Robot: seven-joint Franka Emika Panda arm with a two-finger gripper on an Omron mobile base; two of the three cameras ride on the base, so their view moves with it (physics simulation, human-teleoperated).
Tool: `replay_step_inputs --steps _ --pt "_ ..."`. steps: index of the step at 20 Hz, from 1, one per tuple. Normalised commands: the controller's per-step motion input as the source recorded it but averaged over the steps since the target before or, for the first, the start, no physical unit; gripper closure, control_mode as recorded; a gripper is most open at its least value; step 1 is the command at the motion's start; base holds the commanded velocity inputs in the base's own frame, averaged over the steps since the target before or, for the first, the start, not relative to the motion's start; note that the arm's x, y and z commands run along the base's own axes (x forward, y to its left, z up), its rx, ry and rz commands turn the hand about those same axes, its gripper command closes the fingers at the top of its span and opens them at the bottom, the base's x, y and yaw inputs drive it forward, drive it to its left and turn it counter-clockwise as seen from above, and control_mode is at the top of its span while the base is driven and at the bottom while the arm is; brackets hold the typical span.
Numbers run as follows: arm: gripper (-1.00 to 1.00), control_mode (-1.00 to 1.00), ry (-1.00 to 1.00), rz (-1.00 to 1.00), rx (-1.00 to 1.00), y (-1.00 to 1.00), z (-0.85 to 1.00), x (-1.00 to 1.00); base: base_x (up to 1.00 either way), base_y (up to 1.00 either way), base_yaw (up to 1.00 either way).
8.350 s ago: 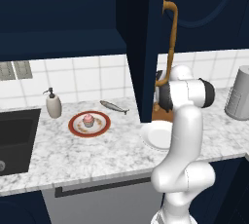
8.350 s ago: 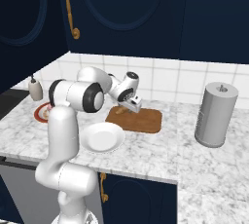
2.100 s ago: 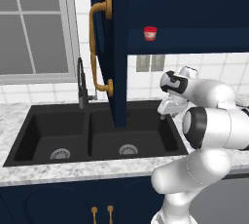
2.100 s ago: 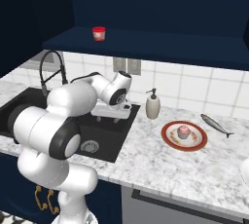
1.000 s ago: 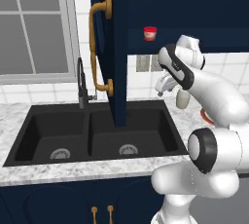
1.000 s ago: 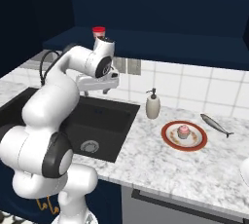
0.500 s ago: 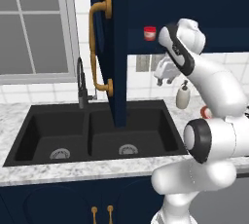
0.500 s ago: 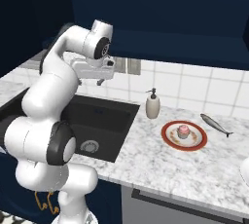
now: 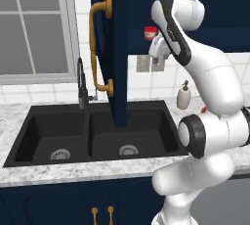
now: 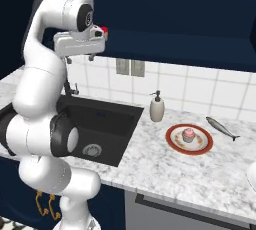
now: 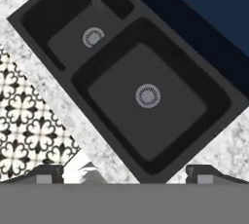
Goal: From the different types of pastries on the counter, select a croissant and place it on the cutting board. Then retrieve a jar of jam from the cabinet and place it alongside the croissant on the cutting board.
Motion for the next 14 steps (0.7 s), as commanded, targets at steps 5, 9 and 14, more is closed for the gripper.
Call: replay_step_inputs --steps 5,9,14 --pt "-1.00 -1.00 -0.39 -0.11 -0.10 0.24 0.58 -0.10 0.00 0.00 0.00" --pt "-1.00 -1.00 -0.30 -0.30 -0.09 0.15 0.42 0.01 0.00 0.00 0.00" --pt "-1.00 -1.00 -0.15 -0.30 -0.02 0.05 0.16 0.36 0.00 0.00 0.00"
